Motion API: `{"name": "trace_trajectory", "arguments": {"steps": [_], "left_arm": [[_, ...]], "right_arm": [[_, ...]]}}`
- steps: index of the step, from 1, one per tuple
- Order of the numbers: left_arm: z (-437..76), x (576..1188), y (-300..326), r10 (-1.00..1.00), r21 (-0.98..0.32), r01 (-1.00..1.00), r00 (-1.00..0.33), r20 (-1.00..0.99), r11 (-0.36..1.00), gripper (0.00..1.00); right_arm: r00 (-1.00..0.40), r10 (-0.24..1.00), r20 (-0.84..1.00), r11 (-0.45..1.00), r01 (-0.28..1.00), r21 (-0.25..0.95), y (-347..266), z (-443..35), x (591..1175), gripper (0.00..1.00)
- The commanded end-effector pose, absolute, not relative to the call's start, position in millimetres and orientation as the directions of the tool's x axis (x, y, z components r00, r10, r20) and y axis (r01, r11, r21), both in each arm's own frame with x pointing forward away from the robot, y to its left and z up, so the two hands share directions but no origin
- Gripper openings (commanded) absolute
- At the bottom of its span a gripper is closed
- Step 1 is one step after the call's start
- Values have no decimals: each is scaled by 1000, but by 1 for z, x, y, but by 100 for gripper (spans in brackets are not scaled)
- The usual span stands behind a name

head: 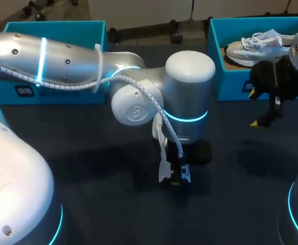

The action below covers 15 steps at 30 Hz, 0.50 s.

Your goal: Take the shoe out of the shoebox, open the shoe tongue, remove and reinsert the insole, then place the shoe into the shoebox

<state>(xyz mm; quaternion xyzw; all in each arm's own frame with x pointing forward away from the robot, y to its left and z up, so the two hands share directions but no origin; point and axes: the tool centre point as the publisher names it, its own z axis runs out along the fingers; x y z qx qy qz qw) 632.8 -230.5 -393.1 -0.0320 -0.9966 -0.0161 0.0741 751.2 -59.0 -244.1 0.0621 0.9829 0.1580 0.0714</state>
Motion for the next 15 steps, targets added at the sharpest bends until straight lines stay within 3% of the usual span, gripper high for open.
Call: {"name": "trace_trajectory", "arguments": {"steps": [1, 15], "left_arm": [[-376, 636, -222, 74, 23, 78, -988, 136, 997, 0], [-305, 653, -208, 132, 35, 134, -990, 54, 990, 0]], "right_arm": [[-982, 145, -121, 943, 99, 318, -59, -245, 751, 100], [-982, 145, -121, 943, 99, 318, -59, -245, 751, 100]]}}
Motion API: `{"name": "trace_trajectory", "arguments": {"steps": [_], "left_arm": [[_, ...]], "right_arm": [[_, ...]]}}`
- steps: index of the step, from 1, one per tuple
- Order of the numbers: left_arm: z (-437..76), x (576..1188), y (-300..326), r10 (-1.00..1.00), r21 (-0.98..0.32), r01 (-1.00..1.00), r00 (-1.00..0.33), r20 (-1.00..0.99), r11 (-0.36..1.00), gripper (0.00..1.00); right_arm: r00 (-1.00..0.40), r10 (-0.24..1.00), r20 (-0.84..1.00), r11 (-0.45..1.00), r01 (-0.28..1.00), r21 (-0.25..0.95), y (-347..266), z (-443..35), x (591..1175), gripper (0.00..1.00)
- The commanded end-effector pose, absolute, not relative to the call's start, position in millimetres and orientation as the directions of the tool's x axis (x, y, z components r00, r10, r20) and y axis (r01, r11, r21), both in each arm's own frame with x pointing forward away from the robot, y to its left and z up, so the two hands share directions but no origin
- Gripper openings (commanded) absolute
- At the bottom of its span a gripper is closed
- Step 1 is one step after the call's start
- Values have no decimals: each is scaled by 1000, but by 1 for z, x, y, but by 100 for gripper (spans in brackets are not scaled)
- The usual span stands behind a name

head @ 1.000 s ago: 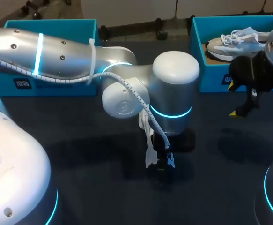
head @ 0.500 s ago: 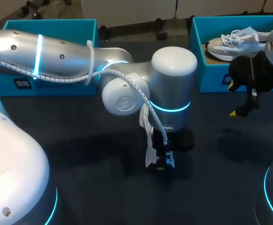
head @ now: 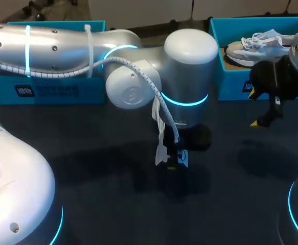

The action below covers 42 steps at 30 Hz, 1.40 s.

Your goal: Take the shoe out of the shoebox, open the shoe tongue, remove and reinsert the insole, then place the shoe into the shoebox

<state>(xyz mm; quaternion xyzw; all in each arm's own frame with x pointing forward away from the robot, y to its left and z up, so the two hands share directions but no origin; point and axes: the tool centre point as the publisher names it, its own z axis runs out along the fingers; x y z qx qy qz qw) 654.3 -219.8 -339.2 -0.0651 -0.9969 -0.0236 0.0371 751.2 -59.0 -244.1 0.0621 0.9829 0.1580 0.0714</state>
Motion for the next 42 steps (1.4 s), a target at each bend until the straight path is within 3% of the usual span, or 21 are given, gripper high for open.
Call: {"name": "trace_trajectory", "arguments": {"steps": [1, 21, 42], "left_arm": [[-300, 653, -207, 132, 33, 134, -990, 54, 990, 0], [-213, 645, -194, 229, -32, 227, -965, 127, 973, 0], [-174, 654, -186, 258, -60, 253, -957, 131, 966, 0]], "right_arm": [[-982, 145, -121, 943, 99, 318, -59, -245, 751, 100], [-982, 145, -121, 943, 99, 318, -59, -245, 751, 100], [-982, 145, -121, 943, 99, 318, -59, -245, 751, 100]]}}
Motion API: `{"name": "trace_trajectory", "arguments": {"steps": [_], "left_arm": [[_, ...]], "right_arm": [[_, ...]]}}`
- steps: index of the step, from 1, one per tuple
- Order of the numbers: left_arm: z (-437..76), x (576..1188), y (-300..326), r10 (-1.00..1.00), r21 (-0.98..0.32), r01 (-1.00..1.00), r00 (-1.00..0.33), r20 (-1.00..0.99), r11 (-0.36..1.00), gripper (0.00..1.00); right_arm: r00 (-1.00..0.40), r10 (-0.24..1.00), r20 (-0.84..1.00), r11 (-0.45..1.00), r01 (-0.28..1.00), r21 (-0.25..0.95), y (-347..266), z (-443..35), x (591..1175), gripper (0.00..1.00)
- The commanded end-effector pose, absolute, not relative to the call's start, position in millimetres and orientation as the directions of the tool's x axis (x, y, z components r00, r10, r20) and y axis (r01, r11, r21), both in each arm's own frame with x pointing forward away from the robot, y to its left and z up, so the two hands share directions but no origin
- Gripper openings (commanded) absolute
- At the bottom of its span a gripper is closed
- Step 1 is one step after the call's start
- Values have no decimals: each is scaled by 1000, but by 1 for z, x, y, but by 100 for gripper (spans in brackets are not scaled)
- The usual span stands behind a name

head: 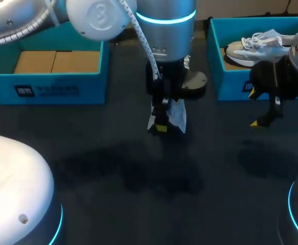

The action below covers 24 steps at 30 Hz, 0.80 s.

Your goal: Take the shoe out of the shoebox, open the shoe tongue, remove and reinsert the insole, then place the shoe into the shoebox

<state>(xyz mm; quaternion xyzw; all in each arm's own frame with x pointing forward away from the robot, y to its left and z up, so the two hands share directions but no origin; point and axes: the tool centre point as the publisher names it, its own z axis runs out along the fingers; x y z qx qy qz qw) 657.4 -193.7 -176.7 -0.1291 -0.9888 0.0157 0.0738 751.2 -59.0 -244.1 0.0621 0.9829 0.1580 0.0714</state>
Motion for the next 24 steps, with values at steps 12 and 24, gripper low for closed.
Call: {"name": "trace_trajectory", "arguments": {"steps": [12, 24], "left_arm": [[-174, 654, -186, 258, -60, 253, -957, 131, 966, 0], [-171, 661, -171, 259, -51, 254, -956, 139, 966, 0]], "right_arm": [[-982, 145, -121, 943, 99, 318, -59, -245, 751, 100], [-982, 145, -121, 943, 99, 318, -59, -245, 751, 100]]}}
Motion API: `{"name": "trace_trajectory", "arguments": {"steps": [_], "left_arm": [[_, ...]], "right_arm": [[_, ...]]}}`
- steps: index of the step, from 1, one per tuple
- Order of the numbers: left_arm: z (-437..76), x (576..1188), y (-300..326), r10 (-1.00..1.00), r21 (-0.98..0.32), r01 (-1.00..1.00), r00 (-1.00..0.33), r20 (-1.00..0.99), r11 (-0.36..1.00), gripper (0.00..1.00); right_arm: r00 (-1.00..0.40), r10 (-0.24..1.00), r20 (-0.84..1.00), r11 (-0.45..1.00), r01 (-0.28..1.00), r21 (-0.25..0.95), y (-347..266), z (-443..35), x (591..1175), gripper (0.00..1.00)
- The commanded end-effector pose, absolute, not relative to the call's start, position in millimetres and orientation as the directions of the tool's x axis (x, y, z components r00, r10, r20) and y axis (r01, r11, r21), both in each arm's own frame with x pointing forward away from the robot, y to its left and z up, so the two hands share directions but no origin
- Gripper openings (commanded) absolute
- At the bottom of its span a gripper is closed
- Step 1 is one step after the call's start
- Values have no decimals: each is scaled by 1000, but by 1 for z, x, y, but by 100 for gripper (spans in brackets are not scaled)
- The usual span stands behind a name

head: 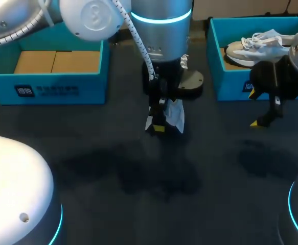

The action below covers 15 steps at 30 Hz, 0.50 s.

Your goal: Take the shoe out of the shoebox, open the shoe tongue, remove and reinsert the insole, then place the shoe into the shoebox

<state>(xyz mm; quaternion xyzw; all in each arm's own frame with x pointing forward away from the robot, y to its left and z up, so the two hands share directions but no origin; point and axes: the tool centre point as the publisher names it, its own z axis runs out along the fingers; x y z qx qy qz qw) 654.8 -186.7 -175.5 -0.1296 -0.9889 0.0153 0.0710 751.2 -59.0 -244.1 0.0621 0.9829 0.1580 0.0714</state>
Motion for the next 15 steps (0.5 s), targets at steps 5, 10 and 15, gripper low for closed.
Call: {"name": "trace_trajectory", "arguments": {"steps": [5, 10, 15], "left_arm": [[-168, 668, -142, 279, -38, 277, -950, 139, 960, 0], [-167, 681, -121, 278, -39, 275, -949, 147, 961, 0], [-162, 693, -95, 279, -44, 275, -951, 133, 960, 0]], "right_arm": [[-982, 145, -121, 943, 99, 318, -59, -245, 751, 100], [-982, 145, -121, 943, 99, 318, -59, -245, 751, 100], [-982, 145, -121, 943, 99, 318, -59, -245, 751, 100]]}}
